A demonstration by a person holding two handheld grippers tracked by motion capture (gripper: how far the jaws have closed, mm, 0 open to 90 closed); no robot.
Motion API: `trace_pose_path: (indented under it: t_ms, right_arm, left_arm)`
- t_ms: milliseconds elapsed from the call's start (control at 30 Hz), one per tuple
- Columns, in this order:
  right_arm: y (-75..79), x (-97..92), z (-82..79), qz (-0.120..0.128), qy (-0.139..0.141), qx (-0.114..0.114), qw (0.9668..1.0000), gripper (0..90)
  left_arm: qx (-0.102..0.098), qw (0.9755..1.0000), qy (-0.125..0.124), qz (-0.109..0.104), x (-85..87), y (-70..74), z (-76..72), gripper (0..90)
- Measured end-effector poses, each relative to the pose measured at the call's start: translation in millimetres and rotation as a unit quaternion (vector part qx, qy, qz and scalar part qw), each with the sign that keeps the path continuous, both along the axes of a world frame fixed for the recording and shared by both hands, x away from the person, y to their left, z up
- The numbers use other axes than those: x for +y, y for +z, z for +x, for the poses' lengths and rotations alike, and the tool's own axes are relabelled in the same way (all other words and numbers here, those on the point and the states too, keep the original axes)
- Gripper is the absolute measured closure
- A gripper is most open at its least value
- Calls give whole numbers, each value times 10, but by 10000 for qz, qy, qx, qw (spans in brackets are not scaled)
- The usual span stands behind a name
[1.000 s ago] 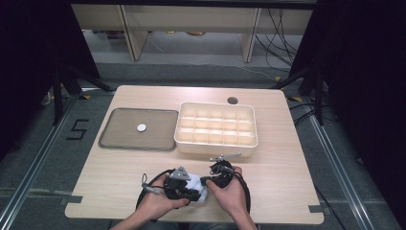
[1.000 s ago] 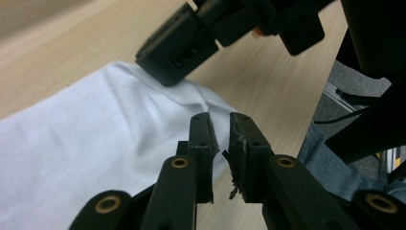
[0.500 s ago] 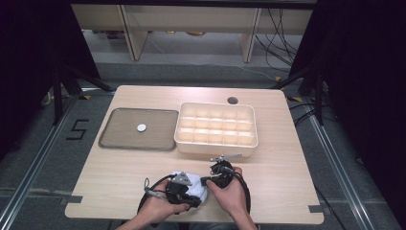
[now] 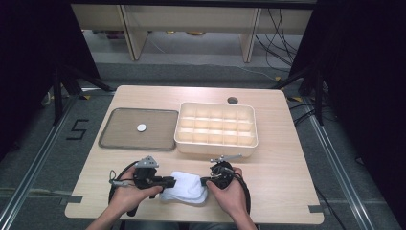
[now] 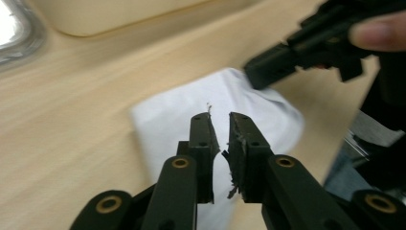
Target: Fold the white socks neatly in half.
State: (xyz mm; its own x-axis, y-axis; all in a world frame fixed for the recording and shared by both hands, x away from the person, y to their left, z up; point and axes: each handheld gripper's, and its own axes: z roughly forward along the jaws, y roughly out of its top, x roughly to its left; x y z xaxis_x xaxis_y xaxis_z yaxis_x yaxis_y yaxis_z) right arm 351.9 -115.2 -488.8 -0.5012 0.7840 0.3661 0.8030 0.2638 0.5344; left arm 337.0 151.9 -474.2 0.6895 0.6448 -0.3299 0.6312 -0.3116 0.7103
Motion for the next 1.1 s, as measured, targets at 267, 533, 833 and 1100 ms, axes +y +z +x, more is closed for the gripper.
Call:
trace_pose_path:
  t_ms: [267, 533, 833, 1100]
  right_arm:
    - [3, -5, -6, 18, 13, 29, 10000, 870]
    - [-15, -4, -5, -8, 15, -22, 10000, 870]
    - [-22, -8, -12, 46, 23, -12, 10000, 870]
    - [-14, -8, -15, 4, 41, -57, 10000, 842]
  left_arm:
    - [242, 9995, -25, 199, -76, -229, 48, 826]
    - [217, 9986, 34, 490, -71, -320, 29, 852]
    - [244, 9982, -70, 546, -40, -322, 48, 852]
    - [71, 9993, 296, 238, 49, -218, 0, 718]
